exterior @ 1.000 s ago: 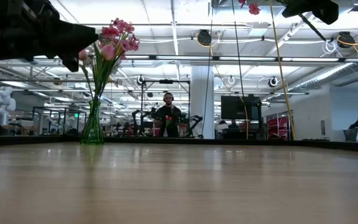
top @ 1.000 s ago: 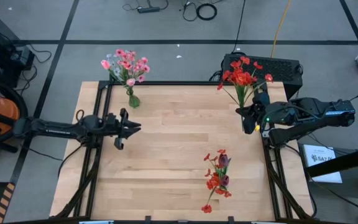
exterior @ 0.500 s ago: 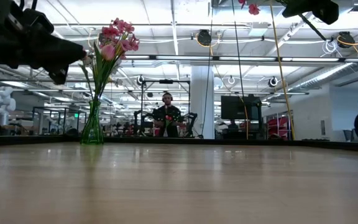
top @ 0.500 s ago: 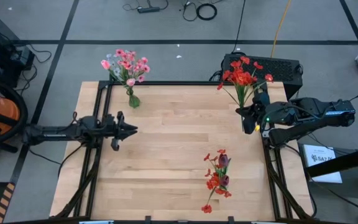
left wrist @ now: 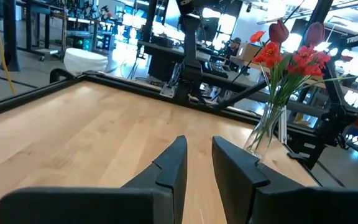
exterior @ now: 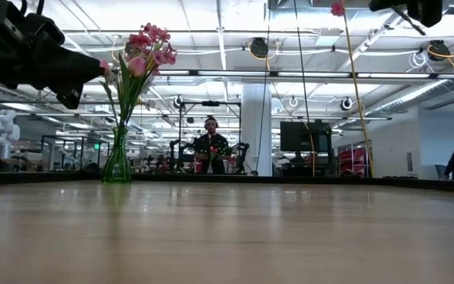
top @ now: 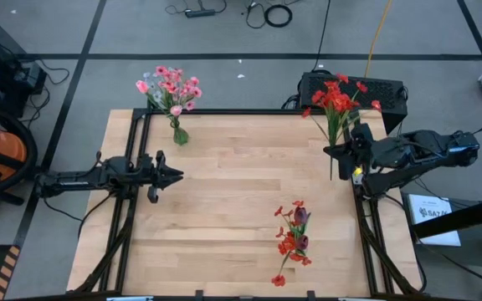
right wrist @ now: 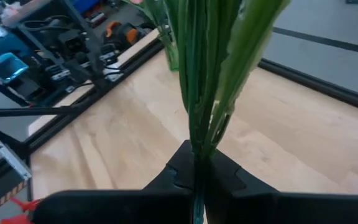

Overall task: Sort flowers into vase by color
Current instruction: Put the orange flowers into the transparent vase

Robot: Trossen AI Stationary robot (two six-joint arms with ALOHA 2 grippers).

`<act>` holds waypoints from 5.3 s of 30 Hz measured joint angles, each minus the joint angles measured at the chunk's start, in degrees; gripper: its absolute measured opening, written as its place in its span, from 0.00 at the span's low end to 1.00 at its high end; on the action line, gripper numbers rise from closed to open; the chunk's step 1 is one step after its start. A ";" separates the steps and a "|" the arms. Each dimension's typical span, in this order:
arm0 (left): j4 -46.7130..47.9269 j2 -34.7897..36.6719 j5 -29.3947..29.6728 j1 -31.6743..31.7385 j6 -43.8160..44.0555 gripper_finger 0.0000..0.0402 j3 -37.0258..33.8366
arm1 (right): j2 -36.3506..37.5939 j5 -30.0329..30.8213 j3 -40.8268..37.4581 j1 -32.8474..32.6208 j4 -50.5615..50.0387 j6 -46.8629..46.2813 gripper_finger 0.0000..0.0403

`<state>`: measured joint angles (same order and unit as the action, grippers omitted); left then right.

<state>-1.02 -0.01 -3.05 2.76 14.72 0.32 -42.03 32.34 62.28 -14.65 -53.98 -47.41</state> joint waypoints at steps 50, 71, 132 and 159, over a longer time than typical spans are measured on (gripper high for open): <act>0.02 0.00 -0.17 -0.06 -0.10 0.20 -0.04 | -36.21 57.75 0.00 -63.04 21.61 -16.23 0.00; 0.02 0.00 -0.17 -0.06 -0.10 0.20 -0.04 | -43.51 57.66 -0.02 -56.18 23.80 -18.80 0.00; 0.07 -0.02 0.28 -0.06 -0.10 0.20 -0.07 | -62.15 46.17 -0.07 -49.01 24.79 -25.91 0.03; 0.07 -0.02 0.27 -0.05 -0.10 0.20 -0.07 | -56.39 35.62 0.02 -49.05 20.15 -24.78 0.03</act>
<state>-0.95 -0.03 -2.79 2.71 14.62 0.25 -98.42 67.96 62.30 -63.70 -33.83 -72.19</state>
